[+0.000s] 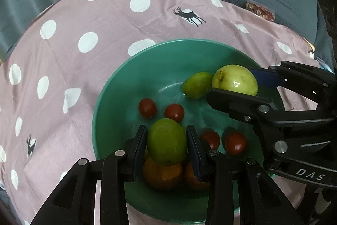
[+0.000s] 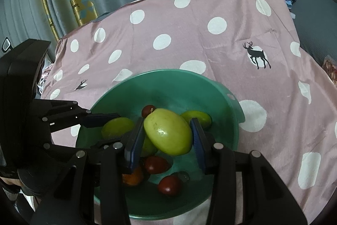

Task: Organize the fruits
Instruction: 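Lower both held green fruits down into the green bowl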

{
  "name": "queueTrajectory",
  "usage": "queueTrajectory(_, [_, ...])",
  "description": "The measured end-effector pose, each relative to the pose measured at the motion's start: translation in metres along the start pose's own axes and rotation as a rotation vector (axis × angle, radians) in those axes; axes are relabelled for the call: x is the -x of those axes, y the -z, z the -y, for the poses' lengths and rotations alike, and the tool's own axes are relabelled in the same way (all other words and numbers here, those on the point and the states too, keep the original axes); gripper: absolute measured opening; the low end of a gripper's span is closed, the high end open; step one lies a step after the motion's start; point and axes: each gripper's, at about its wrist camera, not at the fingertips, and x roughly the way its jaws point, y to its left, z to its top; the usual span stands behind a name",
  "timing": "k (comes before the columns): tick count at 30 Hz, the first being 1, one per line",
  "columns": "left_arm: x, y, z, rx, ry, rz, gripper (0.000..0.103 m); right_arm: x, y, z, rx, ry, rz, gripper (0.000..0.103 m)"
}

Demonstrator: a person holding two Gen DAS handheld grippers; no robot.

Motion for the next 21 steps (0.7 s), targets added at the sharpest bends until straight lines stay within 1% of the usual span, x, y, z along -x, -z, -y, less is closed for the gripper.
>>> queueTrajectory(4, [0.001,-0.005,-0.002,-0.004,0.006,0.002,0.038,-0.001,-0.007,-0.003,0.021,0.009,-0.004,0.044])
queueTrajectory(8, [0.001,-0.01,-0.006,-0.006,-0.003,-0.001,0.038,-0.008,-0.011,-0.006,0.057,0.039,-0.027,0.044])
queueTrajectory(10, [-0.001,-0.011,-0.006,-0.008,-0.002,-0.009,0.038,-0.011,-0.013,-0.005,0.057,0.033,-0.038,0.044])
queueTrajectory(21, [-0.009,-0.014,-0.005,-0.034,-0.005,-0.041,0.038,-0.029,-0.02,-0.004,0.084,0.066,-0.096,0.044])
